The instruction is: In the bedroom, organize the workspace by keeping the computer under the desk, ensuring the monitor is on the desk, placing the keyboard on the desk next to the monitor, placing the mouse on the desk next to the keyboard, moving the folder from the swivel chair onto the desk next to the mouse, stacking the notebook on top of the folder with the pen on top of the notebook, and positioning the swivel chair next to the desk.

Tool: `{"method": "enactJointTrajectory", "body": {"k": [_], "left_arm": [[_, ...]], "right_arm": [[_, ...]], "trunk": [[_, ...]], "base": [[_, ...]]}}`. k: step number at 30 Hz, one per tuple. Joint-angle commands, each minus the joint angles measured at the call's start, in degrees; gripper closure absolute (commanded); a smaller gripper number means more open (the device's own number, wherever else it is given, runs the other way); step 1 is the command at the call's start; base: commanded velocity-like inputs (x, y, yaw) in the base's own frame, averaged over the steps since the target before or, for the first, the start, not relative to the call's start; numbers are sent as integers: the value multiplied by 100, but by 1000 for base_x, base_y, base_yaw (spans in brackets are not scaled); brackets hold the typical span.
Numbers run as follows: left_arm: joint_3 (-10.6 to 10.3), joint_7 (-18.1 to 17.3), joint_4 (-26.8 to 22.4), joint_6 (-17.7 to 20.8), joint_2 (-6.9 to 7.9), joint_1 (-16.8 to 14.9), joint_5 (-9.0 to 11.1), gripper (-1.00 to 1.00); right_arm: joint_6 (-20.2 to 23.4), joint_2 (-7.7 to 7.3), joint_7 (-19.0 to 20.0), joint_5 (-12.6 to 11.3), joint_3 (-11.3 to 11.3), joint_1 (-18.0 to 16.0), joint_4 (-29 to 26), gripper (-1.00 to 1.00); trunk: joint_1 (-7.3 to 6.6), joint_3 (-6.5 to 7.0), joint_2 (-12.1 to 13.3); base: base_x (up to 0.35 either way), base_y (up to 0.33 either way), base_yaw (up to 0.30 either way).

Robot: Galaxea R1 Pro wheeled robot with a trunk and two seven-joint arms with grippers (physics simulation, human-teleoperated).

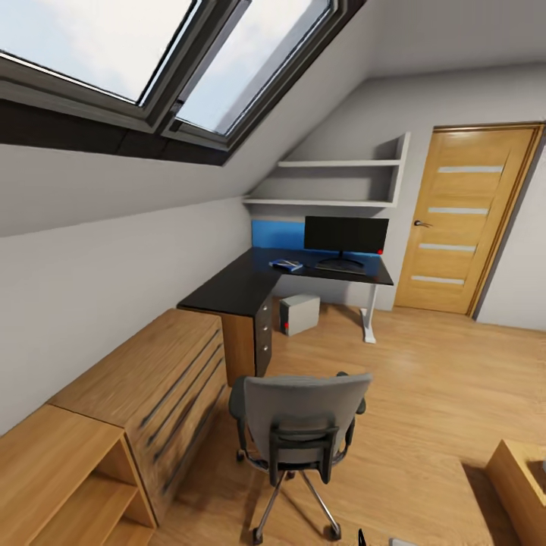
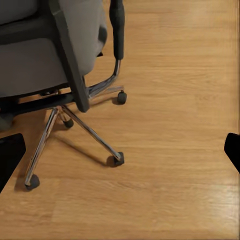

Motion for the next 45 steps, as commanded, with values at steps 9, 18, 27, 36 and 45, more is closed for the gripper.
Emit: {"method": "enactJointTrajectory", "body": {"k": [9,18,27,36,45], "left_arm": [[-49,47,0,-21,3,-4,21,-100],[-53,47,0,-21,2,-4,21,-100],[-52,47,-1,-21,3,-4,21,-100],[-53,47,-1,-21,2,-4,21,-100],[-52,47,0,-21,-2,-4,21,-100]], "right_arm": [[-7,2,-39,-7,47,-5,4,-100],[0,1,-39,-8,47,-6,4,-100],[1,3,-39,-8,47,-4,4,-100],[4,15,-63,-15,47,-6,4,-100],[10,31,-90,-22,47,-6,4,-100]], "trunk": [[3,37,-11],[3,85,-11],[3,124,-11],[3,90,-11],[3,11,-11]], "base": [[0,19,-244],[9,217,-246],[5,35,-263],[0,1,-183],[0,0,-12]]}}
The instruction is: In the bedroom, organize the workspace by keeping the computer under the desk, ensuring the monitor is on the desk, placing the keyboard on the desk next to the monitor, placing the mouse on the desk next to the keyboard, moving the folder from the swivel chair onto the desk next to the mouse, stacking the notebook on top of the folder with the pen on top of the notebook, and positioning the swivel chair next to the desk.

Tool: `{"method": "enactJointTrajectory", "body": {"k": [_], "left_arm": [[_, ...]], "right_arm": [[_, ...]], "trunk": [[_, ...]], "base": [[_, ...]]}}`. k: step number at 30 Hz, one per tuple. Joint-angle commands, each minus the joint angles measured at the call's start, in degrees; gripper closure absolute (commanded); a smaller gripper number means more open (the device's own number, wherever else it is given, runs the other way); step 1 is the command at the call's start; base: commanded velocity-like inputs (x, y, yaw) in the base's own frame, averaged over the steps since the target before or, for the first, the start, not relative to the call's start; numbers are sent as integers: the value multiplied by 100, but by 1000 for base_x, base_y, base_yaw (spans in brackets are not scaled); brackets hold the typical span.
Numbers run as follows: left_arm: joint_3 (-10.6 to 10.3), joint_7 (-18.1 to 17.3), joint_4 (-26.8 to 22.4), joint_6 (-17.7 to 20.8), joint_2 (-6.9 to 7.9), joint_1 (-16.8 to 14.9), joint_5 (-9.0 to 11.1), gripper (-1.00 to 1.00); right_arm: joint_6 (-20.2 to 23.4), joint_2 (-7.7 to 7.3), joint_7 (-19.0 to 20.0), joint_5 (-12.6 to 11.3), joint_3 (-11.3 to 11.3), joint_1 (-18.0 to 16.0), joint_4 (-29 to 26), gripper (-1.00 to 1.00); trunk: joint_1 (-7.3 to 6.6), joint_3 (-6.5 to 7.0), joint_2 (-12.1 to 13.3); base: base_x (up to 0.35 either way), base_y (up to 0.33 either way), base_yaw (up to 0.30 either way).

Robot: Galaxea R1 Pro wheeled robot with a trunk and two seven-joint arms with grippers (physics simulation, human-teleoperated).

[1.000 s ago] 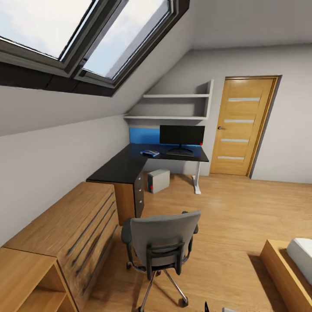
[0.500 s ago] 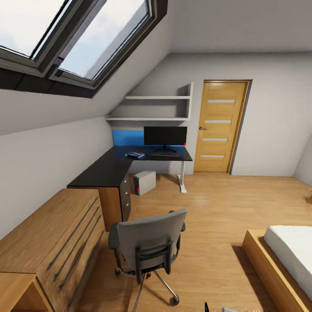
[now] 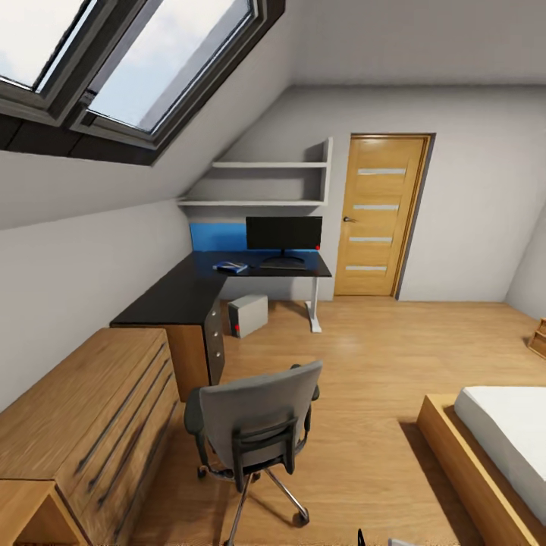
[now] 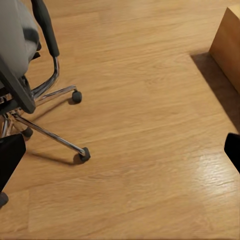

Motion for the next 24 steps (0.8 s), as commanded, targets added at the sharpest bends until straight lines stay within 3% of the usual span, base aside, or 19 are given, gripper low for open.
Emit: {"method": "enactJointTrajectory", "body": {"k": [1,24], "left_arm": [[-50,46,1,-21,2,-5,19,-100],[-55,46,-2,-21,6,-5,13,-100]], "right_arm": [[-8,3,-45,-2,49,-4,4,-100],[-10,3,-46,2,49,-5,4,-100]], "trunk": [[3,-20,-10],[3,-229,-10]], "base": [[0,0,-1],[0,79,0]]}}
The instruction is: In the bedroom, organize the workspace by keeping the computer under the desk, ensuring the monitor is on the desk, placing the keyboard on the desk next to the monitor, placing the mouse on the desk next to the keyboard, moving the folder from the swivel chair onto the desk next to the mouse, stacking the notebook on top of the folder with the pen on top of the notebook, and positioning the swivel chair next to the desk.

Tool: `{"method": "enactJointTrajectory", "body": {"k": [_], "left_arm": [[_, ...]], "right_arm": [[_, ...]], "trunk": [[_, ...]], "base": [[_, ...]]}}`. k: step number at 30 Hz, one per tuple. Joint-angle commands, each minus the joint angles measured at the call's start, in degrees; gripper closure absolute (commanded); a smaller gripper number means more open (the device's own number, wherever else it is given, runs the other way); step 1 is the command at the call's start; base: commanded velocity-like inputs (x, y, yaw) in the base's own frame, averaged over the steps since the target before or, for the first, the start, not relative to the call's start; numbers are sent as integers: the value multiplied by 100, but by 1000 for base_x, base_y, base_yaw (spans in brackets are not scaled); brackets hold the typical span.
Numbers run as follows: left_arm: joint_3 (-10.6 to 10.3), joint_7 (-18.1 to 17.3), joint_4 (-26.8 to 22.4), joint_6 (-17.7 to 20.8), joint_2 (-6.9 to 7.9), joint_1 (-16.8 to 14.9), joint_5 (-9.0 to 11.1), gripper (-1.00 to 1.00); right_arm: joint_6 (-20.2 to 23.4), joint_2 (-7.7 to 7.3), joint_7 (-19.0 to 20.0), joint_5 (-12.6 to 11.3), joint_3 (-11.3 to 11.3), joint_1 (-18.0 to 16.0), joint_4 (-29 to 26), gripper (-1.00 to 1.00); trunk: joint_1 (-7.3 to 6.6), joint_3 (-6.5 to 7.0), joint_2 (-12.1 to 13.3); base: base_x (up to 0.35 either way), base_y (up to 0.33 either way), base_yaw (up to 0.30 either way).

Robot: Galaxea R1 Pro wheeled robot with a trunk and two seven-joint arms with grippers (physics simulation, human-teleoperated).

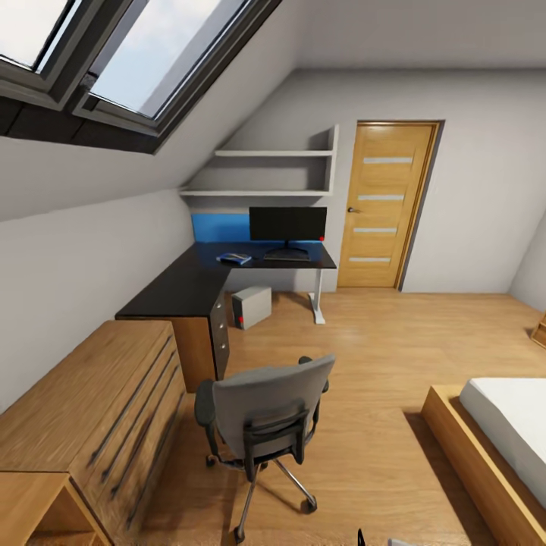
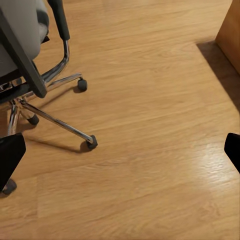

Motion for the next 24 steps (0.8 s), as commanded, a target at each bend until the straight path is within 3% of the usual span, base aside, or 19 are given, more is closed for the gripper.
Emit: {"method": "enactJointTrajectory", "body": {"k": [1,11,17,24], "left_arm": [[-49,46,1,-23,4,-6,19,-100],[-49,46,-3,-38,2,-6,17,-100],[-49,41,-4,-30,5,-6,17,-100],[-34,58,-127,-55,21,-6,17,-100]], "right_arm": [[-8,3,-45,-1,48,-5,4,-100],[-9,0,-45,0,48,-4,4,-100],[-7,-8,-39,0,48,-3,4,-100],[-7,-7,-36,0,48,-1,4,-100]], "trunk": [[3,-21,-12],[3,-112,-12],[3,-128,-12],[3,-129,-12]], "base": [[0,4,0],[0,9,-11],[0,221,-207],[0,40,-203]]}}
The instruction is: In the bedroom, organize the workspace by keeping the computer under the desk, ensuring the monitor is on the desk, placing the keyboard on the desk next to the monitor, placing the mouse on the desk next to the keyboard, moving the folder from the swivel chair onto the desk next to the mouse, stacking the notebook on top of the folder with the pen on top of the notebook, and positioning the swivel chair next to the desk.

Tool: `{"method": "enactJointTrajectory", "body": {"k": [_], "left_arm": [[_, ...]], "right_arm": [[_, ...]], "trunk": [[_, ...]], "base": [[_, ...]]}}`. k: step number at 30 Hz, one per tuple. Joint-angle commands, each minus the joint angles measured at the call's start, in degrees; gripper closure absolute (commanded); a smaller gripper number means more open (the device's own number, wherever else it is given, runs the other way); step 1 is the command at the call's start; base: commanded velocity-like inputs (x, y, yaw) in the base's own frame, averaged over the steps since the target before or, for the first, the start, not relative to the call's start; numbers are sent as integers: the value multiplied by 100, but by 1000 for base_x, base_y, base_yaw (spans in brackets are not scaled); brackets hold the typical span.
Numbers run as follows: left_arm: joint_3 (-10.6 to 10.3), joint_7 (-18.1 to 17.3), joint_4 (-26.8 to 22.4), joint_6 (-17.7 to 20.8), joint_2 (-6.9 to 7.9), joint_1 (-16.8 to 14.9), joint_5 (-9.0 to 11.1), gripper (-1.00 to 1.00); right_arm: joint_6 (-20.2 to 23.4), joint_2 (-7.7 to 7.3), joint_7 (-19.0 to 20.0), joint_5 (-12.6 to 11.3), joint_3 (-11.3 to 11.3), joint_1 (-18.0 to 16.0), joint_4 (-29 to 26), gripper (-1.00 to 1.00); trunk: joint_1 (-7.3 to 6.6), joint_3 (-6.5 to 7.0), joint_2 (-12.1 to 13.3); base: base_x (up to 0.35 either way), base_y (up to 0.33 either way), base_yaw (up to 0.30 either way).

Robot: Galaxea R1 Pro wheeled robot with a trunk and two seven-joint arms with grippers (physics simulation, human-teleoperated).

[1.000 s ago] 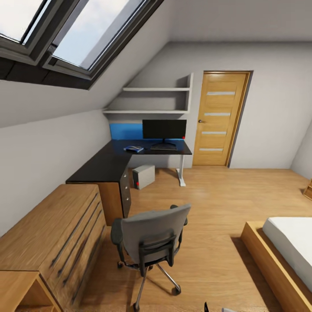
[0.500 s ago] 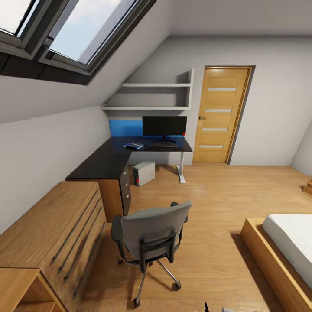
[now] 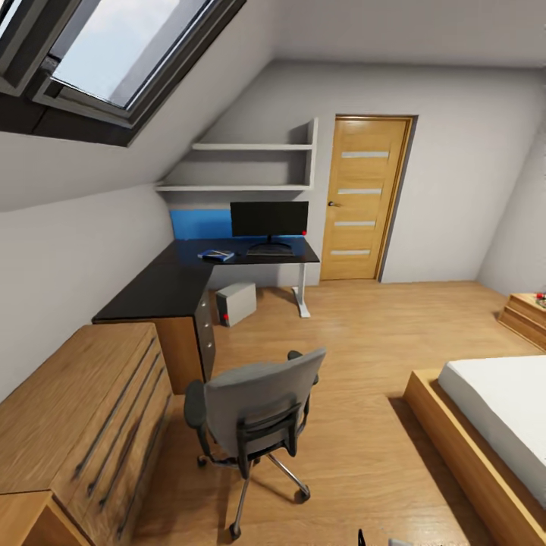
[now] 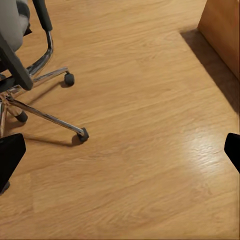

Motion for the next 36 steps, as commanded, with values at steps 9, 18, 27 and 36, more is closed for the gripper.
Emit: {"method": "enactJointTrajectory", "body": {"k": [9,18,27,36], "left_arm": [[159,106,-303,-12,-14,-5,33,-100],[366,106,-310,11,-18,-5,31,-100],[368,105,-311,12,-26,-5,23,-100],[359,105,-310,21,-22,-5,31,-100]], "right_arm": [[-1,-28,-20,-11,41,-6,12,-100],[-10,8,-9,-11,48,-8,10,-100],[-8,-10,-9,-11,48,0,13,-100],[-9,13,-9,-11,48,-1,5,-100]], "trunk": [[157,-138,-292],[354,-299,-653],[552,-461,-1014],[750,-622,-1375]], "base": [[0,1,-13],[-144,0,0],[-9,0,0],[-9,0,0]]}}
